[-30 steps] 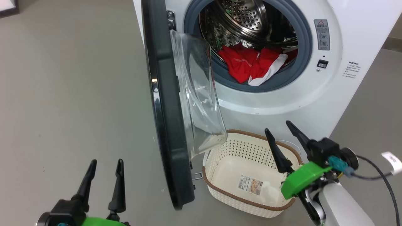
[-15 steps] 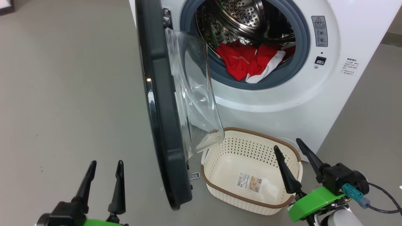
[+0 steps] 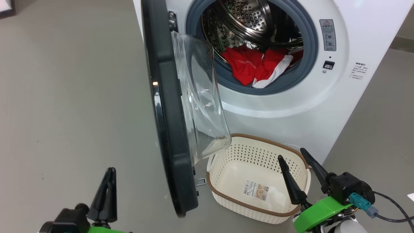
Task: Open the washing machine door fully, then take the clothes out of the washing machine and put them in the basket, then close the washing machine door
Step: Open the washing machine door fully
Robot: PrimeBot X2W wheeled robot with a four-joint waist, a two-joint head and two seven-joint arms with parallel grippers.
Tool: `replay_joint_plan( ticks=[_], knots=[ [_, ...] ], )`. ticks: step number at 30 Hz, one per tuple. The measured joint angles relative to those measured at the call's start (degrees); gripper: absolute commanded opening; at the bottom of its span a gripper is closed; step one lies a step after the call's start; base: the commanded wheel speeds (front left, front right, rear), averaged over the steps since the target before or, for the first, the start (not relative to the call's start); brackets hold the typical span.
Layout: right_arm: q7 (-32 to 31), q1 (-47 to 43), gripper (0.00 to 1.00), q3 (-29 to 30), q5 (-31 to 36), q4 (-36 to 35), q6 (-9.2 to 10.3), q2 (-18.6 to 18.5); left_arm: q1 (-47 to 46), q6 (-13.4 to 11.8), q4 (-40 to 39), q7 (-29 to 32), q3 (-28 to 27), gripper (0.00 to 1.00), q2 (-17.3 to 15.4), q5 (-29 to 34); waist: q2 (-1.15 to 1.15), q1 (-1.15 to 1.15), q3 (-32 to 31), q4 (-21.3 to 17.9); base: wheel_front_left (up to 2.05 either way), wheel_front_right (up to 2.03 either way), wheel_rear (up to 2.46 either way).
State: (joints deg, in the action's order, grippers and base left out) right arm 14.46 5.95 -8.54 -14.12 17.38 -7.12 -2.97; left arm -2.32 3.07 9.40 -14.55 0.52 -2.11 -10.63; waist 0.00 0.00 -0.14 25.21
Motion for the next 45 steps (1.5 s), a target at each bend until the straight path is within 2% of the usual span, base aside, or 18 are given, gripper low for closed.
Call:
replay_joint_plan(
  ticks=[8,19,27,36,45],
  knots=[
    [0.0,0.01,1.0,-0.1,-0.34,1.05,0.0,0.01,-0.31,0.08,-3.98,0.0,0.14,0.0,-0.67,0.52,0.0,0.0,-0.4,-0.02,0.0,0.0,0.0],
    [0.0,0.01,1.0,-0.36,-1.03,1.88,0.0,0.04,-6.15,0.08,-19.51,2.87,1.67,0.0,-3.8,3.37,0.0,0.0,-1.01,-0.55,0.0,0.0,0.0],
    [0.0,0.02,1.0,-0.31,-1.02,2.32,0.0,0.07,-8.56,1.37,-28.8,6.73,8.64,0.0,-2.78,2.6,0.0,0.0,-0.87,-1.74,0.0,0.0,0.0],
    [0.0,0.04,1.0,-0.99,-1.54,2.59,0.0,0.05,-8.72,3.22,-26.55,11.31,19.75,0.0,-2.11,-1.42,0.0,0.0,0.07,-2.75,0.0,0.0,0.0],
    [0.0,0.1,1.0,-0.99,-1.54,3.2,0.0,0.05,-8.65,3.6,-19.73,14.32,21.97,0.0,-2.78,-7.08,0.0,0.01,1.32,-3.22,0.0,0.0,0.0]
  ],
)
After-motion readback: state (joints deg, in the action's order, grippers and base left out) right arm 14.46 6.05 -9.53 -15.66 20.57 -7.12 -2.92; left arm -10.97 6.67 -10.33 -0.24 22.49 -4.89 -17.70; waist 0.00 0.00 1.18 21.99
